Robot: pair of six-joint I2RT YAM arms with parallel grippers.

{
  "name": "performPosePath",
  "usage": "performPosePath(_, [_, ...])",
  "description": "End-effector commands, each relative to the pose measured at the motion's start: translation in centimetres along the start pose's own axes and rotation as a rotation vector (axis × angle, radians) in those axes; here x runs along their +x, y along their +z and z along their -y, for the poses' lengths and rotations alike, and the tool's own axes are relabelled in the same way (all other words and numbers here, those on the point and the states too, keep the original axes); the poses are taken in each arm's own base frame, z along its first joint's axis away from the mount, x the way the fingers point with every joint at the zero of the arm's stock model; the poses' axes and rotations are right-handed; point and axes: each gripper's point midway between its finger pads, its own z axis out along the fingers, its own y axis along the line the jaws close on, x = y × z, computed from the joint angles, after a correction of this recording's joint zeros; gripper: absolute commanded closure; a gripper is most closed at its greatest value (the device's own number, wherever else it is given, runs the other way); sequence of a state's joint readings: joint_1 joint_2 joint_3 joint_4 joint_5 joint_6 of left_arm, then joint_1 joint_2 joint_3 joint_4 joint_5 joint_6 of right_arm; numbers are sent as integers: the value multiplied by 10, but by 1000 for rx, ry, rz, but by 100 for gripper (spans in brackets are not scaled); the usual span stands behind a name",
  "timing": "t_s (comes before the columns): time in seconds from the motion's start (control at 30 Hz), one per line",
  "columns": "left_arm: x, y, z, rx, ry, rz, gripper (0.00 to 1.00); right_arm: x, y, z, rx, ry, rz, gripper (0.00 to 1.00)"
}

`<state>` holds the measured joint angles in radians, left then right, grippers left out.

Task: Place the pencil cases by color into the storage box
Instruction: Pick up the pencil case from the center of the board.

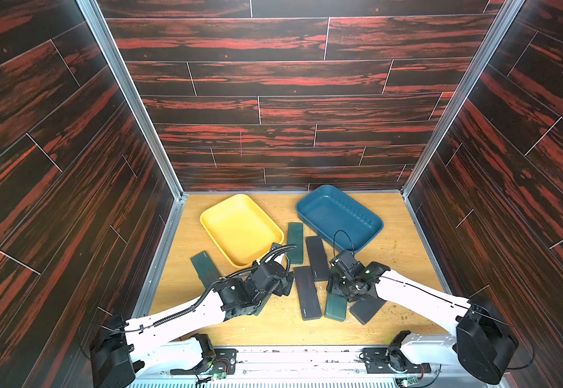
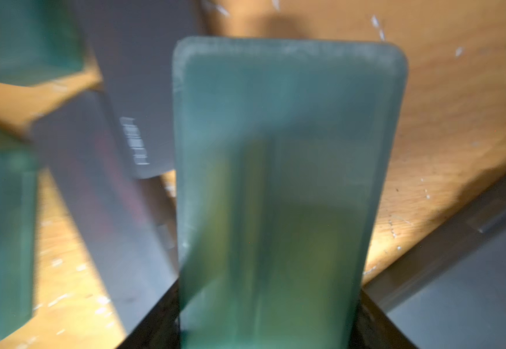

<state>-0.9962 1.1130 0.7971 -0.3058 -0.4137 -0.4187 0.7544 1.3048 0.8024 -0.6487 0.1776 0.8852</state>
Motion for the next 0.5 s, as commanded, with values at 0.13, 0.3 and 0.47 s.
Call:
performPosePath(0.13, [-33, -24, -6, -9, -49, 109, 9, -25, -47, -37, -107, -59, 73, 46])
performPosePath(0.3, [-43, -31, -16, -61, -63, 130, 9, -63, -71, -64, -167, -76, 156, 46])
performPosePath(0.47, [-48, -31, -21, -101, -72, 127, 9, -122, -87, -105, -283, -56, 247, 46])
